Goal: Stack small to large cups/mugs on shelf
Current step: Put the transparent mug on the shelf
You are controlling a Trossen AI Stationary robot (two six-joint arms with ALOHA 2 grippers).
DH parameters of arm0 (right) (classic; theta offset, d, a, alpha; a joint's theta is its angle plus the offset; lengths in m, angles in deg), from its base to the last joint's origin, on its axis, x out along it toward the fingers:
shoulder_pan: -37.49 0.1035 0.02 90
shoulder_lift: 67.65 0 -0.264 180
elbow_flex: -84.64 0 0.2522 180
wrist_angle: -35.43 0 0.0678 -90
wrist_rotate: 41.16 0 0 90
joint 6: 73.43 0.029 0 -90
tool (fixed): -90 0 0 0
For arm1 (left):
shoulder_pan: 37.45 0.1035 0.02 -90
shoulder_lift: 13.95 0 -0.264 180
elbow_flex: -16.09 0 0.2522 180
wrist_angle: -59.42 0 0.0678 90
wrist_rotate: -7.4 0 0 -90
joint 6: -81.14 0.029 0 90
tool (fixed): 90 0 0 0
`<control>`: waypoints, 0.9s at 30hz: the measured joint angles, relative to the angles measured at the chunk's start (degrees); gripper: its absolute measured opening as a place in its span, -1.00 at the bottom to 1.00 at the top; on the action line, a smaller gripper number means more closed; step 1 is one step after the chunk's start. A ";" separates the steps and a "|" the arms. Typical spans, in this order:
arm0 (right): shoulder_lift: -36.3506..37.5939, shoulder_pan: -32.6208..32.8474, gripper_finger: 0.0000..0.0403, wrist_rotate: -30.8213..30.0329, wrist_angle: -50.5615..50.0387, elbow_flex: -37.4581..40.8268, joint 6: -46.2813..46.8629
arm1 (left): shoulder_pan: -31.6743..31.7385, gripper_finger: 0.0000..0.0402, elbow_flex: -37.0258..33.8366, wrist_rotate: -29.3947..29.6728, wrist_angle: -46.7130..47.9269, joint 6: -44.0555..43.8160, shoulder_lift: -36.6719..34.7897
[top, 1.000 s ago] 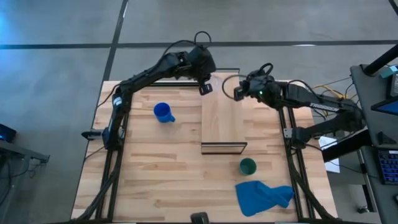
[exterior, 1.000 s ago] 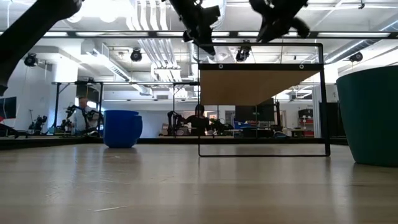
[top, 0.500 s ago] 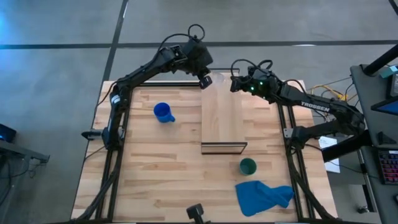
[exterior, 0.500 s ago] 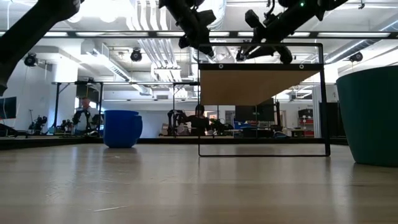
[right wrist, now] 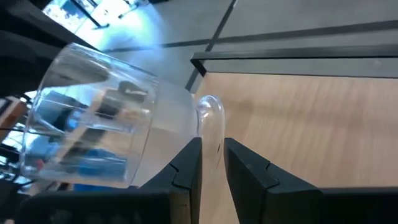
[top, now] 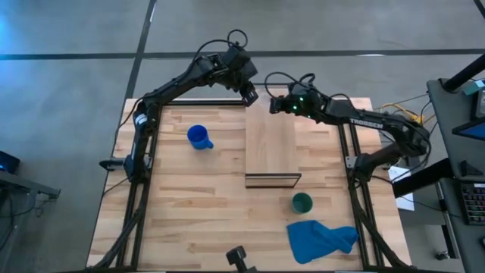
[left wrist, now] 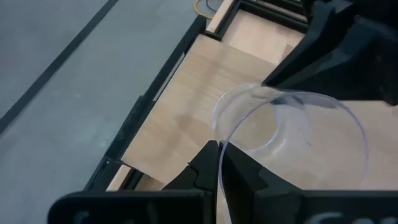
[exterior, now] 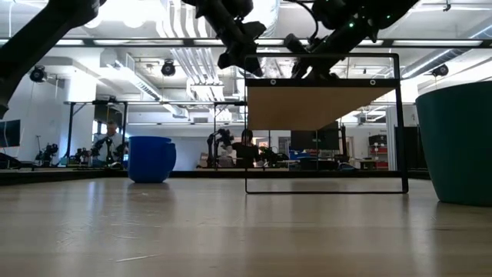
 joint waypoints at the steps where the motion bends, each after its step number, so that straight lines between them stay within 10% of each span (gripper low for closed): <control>1: -0.54 -0.03 -0.69 0.00 -0.11 -0.47 -0.17 | -0.02 -1.00 0.05 0.13 -0.02 0.00 0.00; 27: -1.84 -1.03 -0.69 0.50 -8.94 -1.70 1.49 | 0.19 -1.00 -5.73 -0.79 -9.42 -2.93 0.11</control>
